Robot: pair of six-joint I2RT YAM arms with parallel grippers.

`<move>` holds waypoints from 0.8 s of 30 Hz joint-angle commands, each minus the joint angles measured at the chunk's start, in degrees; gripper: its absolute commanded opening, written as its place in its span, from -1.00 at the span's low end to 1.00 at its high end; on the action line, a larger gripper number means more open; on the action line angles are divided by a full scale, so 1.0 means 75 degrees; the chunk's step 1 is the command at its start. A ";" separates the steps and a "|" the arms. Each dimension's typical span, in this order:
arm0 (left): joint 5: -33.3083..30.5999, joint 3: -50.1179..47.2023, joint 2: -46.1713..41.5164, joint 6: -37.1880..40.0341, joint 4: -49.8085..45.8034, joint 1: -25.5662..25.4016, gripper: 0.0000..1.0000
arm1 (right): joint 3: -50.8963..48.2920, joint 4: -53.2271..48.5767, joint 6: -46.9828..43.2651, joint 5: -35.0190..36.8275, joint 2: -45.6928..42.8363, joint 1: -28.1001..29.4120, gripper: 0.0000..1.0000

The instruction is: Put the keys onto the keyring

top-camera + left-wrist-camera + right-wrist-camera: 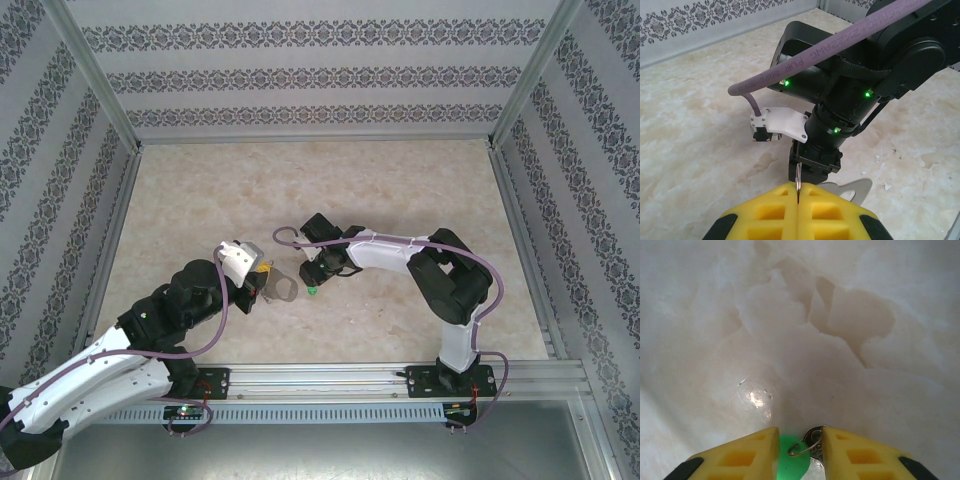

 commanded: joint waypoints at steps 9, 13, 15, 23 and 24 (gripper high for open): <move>-0.0103 -0.0058 -0.0052 0.0126 0.0048 0.0105 -1.00 | -0.0040 -0.0002 -0.0070 0.0394 -0.0067 0.0128 -0.63; -0.0100 -0.0054 -0.0036 0.0126 0.0049 0.0108 -1.00 | -0.0146 -0.0024 -0.0162 0.0491 -0.0274 0.0142 -0.67; -0.0112 -0.0054 -0.0041 0.0126 0.0051 0.0108 -1.00 | -0.0174 -0.0057 -0.0220 0.0519 -0.0335 0.0143 -0.73; -0.0089 -0.0057 -0.0038 0.0114 0.0042 0.0108 -1.00 | -0.0399 -0.0038 -0.0266 0.0613 -0.0552 0.0133 -0.86; -0.0078 -0.0054 -0.0034 0.0114 0.0046 0.0108 -1.00 | -0.0450 -0.0009 -0.0291 0.0619 -0.0619 0.0130 -0.86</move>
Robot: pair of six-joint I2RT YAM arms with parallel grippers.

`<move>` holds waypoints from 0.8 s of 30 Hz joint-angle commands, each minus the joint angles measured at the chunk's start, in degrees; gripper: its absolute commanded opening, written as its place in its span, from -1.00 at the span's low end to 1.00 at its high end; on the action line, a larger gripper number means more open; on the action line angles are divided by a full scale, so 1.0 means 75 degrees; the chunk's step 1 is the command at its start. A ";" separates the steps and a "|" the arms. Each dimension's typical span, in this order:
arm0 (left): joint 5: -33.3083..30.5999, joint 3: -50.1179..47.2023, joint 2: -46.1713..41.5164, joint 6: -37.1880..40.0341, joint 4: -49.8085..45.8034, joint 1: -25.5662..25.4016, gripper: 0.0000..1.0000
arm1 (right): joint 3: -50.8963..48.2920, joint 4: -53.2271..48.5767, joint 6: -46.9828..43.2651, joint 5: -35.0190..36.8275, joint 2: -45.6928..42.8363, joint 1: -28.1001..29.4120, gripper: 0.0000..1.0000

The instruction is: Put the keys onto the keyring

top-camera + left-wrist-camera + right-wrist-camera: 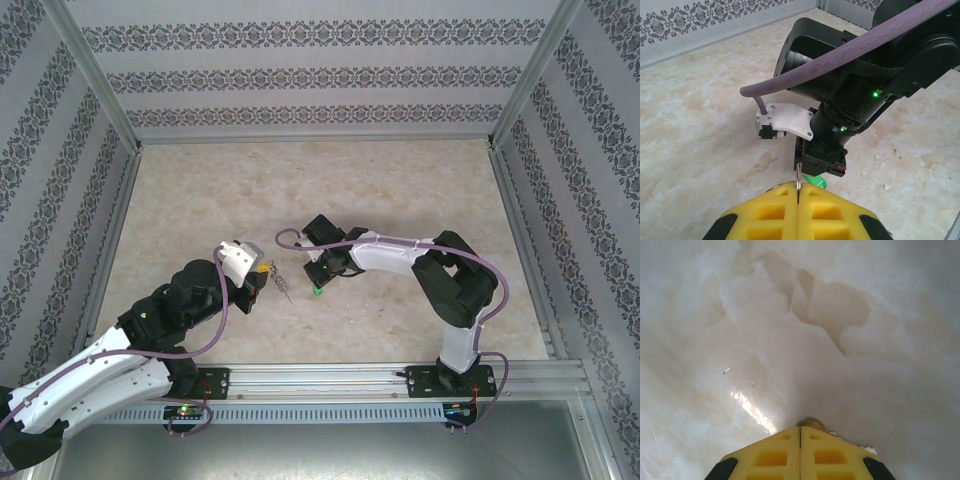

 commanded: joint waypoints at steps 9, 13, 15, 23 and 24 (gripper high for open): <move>-0.0008 -0.0039 0.0065 0.0150 0.0080 0.0109 -1.00 | -0.0901 0.0410 -0.0222 -0.0112 -0.0737 0.0000 -0.82; 0.0005 -0.0051 0.0062 0.0142 0.0080 0.0102 -1.00 | -0.0973 0.0403 -0.0207 -0.0107 -0.0741 0.0005 -0.79; 0.0016 -0.0045 0.0056 0.0138 0.0081 0.0113 -1.00 | -0.0980 0.0426 -0.0170 -0.0046 -0.0780 0.0005 -0.73; 0.0017 -0.0052 0.0041 0.0137 0.0092 0.0117 -1.00 | -0.1060 0.0425 -0.0092 0.0025 -0.0852 0.0008 -0.60; 0.0017 -0.0052 0.0041 0.0149 0.0092 0.0119 -1.00 | -0.1078 0.0437 -0.0074 0.0011 -0.0856 0.0007 -0.60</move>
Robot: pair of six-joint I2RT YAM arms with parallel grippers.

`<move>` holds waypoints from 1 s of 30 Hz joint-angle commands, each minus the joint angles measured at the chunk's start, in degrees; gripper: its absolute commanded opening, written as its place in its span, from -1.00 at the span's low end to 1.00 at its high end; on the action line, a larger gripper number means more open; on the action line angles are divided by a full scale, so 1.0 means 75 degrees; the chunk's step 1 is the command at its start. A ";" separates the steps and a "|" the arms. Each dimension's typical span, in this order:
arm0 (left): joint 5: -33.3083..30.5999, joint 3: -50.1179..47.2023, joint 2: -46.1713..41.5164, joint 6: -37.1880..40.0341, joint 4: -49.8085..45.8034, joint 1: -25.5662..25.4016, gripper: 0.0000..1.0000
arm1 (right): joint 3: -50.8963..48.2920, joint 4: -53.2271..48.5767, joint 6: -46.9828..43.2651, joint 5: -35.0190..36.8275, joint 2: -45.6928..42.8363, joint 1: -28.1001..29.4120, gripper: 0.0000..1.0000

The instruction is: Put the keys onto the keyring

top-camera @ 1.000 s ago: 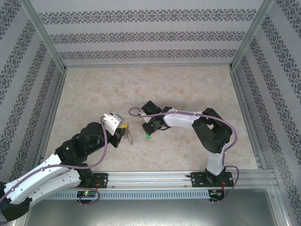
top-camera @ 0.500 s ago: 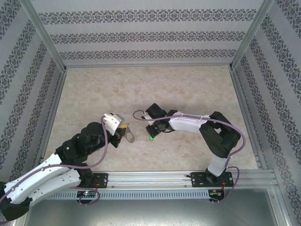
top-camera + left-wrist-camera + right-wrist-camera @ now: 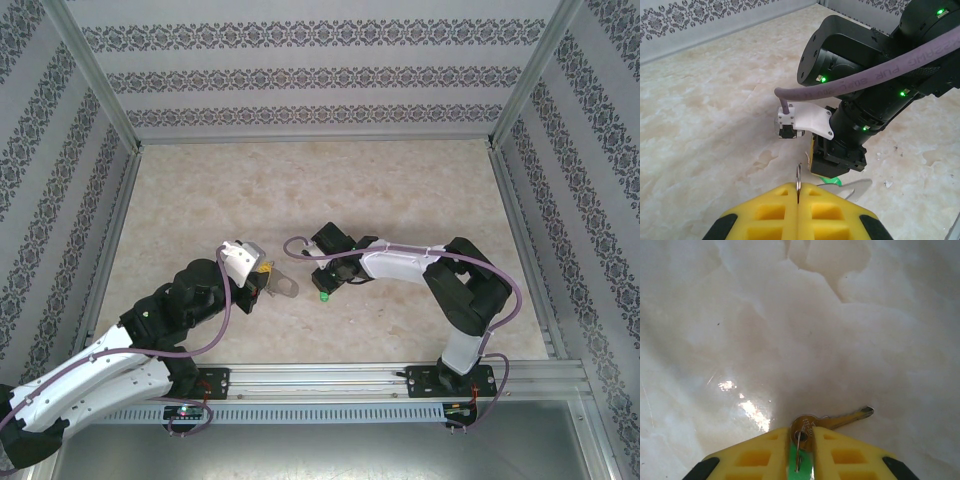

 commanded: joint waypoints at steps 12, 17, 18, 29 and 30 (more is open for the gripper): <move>0.0048 -0.0045 -0.0090 0.0135 0.0095 0.0119 -1.00 | -0.0324 0.0087 0.0043 -0.0040 -0.0418 0.0010 -0.64; 0.0045 -0.0051 -0.0078 0.0134 0.0104 0.0119 -1.00 | -0.0333 0.0112 0.0041 -0.0059 -0.0387 0.0015 -0.68; 0.0056 -0.0046 -0.0078 0.0144 0.0107 0.0119 -1.00 | -0.0347 0.0128 0.0038 -0.0066 -0.0384 0.0013 -0.70; 0.0105 -0.0024 -0.0055 0.0158 0.0116 0.0119 -1.00 | -0.0521 0.0297 -0.0214 -0.0313 -0.0824 0.0000 -0.98; 0.0115 -0.0026 -0.0054 0.0158 0.0105 0.0119 -1.00 | -0.0586 0.0375 -0.0266 -0.0427 -0.0973 0.0000 -0.99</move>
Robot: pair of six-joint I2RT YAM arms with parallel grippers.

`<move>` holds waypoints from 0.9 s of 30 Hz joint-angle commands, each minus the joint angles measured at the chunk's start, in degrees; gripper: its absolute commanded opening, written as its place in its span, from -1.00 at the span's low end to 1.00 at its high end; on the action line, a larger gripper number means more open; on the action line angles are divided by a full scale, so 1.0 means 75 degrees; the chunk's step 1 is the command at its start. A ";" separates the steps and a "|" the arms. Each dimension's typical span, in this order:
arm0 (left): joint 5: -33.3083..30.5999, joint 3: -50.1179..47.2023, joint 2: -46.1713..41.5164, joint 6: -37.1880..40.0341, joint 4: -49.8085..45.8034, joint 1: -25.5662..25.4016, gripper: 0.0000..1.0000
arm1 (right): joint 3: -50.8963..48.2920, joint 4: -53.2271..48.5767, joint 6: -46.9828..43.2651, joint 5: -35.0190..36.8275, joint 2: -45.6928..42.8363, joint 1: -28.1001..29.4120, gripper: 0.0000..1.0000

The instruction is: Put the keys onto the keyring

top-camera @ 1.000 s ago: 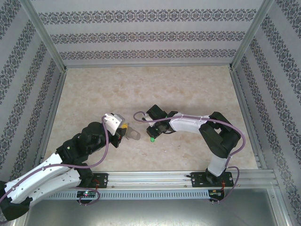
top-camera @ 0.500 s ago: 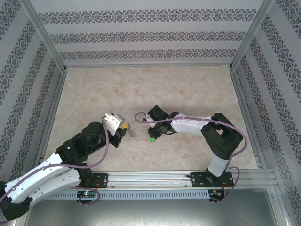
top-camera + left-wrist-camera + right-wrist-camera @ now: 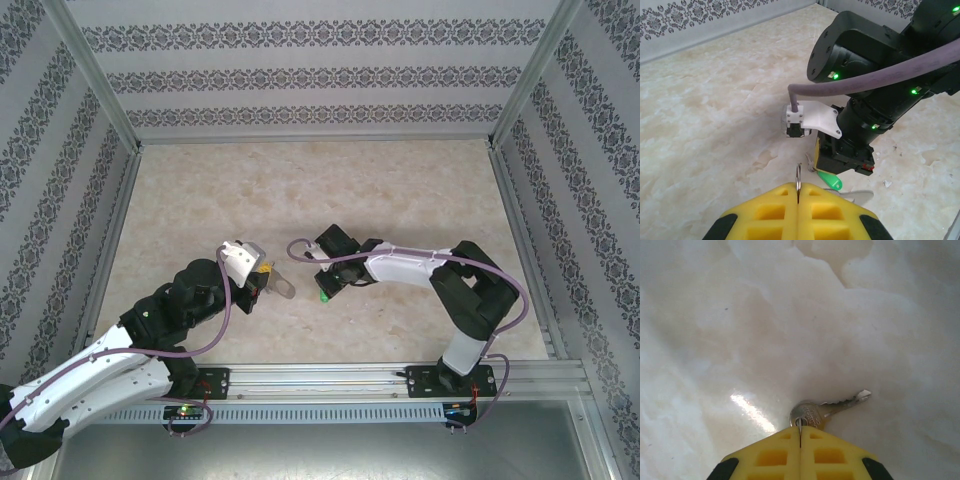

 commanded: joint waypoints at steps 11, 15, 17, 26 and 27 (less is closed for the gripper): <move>0.0737 0.0206 0.0070 0.0539 0.0254 0.0120 -1.00 | -0.0872 0.0291 -0.1134 -0.2195 -0.3622 -0.0024 -1.00; 0.1427 0.0335 0.0188 0.0810 0.0504 0.0119 -1.00 | -0.1028 0.0439 -0.1082 -0.3171 -0.4782 -0.0016 -1.00; 0.1766 0.0440 0.0293 0.0960 0.0545 0.0119 -1.00 | -0.1073 0.0530 -0.1032 -0.3644 -0.5282 0.0005 -1.00; 0.3104 0.0551 0.0621 0.1445 0.0889 0.0085 -1.00 | -0.0984 0.0472 -0.0883 -0.4265 -0.5517 0.0144 -1.00; 0.3161 0.0532 0.0624 0.1470 0.0931 0.0084 -1.00 | -0.0962 0.0500 -0.0855 -0.4316 -0.5455 0.0158 -1.00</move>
